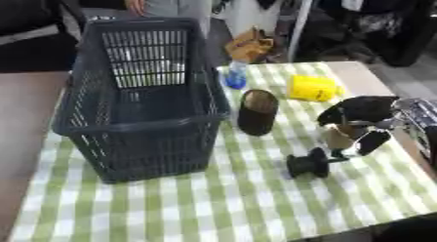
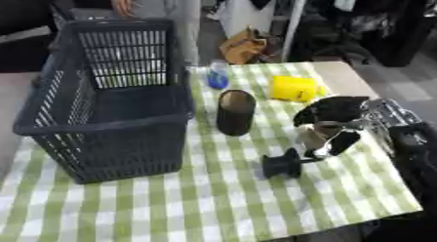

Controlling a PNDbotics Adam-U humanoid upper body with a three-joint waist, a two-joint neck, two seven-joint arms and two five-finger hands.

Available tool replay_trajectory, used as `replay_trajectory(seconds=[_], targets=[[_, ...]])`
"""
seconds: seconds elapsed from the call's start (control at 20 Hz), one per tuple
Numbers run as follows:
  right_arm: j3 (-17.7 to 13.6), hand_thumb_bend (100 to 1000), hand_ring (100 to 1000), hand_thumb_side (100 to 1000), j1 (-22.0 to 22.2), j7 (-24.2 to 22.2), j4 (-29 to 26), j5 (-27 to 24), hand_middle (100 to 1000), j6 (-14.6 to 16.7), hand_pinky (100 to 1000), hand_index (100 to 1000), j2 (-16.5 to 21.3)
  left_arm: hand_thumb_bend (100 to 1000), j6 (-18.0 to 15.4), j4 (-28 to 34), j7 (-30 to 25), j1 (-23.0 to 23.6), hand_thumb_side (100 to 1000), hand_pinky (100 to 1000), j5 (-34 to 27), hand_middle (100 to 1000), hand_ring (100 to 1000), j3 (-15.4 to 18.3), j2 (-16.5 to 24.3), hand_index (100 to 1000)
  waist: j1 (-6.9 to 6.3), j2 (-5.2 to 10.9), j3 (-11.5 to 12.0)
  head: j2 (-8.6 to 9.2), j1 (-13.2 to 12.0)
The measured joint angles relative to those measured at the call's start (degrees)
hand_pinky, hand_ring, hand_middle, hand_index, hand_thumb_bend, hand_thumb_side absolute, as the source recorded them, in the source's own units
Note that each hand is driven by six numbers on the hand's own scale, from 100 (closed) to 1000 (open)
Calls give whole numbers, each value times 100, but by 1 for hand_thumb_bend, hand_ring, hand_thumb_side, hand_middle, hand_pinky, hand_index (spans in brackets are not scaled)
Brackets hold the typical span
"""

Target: Pick up objects on the table and place them in the box.

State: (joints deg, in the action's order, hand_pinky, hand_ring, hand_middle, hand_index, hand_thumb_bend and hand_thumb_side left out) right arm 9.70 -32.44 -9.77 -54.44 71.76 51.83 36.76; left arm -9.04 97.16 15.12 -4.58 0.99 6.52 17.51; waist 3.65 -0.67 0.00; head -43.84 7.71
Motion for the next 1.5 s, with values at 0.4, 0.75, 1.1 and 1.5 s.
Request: replay_trajectory(seconds=[0.4, 0.75, 1.1, 1.5], targets=[[120, 443, 894, 807, 11, -296, -289, -395, 880, -78, 863, 936, 29, 427, 0, 0, 0, 0, 929, 389, 0, 731, 791, 0, 0, 803, 0, 0, 4, 0, -2], [238, 438, 891, 832, 10, -466, -334, -633, 877, -248, 860, 932, 24, 428, -1, 0, -1, 0, 929, 388, 0, 731, 791, 0, 0, 803, 0, 0, 4, 0, -2], [433, 448, 890, 871, -36, -629, -333, -758, 873, -410, 858, 921, -77, 429, -3, 0, -4, 0, 930, 389, 0, 732, 791, -4, 0, 803, 0, 0, 11, 0, 3], [585, 469, 885, 906, -51, -829, -120, -812, 866, -609, 859, 903, -163, 432, -9, 0, -20, 0, 930, 388, 0, 732, 791, -25, 0, 803, 0, 0, 20, 0, 15]])
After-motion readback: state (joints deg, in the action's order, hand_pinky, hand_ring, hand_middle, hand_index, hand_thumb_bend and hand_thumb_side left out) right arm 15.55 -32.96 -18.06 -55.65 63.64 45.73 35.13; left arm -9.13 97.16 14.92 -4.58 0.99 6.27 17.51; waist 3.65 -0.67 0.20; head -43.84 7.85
